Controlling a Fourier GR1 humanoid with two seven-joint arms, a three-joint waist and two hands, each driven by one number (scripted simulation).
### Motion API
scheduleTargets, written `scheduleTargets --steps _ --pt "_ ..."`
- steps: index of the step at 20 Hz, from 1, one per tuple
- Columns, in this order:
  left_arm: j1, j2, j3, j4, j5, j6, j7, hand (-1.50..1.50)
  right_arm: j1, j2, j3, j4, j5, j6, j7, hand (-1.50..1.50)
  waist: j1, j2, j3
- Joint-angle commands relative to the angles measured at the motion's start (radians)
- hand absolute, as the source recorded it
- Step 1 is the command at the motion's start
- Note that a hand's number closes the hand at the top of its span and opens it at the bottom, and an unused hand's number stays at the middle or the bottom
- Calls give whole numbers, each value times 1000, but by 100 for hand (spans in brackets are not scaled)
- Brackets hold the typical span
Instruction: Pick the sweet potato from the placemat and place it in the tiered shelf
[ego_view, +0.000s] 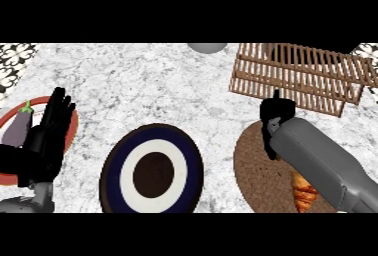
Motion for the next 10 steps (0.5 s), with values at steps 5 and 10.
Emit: scheduleTargets --steps 5,10 --pt "13 -38 22 -3 -24 -48 15 0 63 43 -101 -46 102 45 66 -150 1 6 3" --pt "12 -59 38 -8 -63 -46 9 0 141 32 -138 -58 176 19 14 -150 1 6 3"
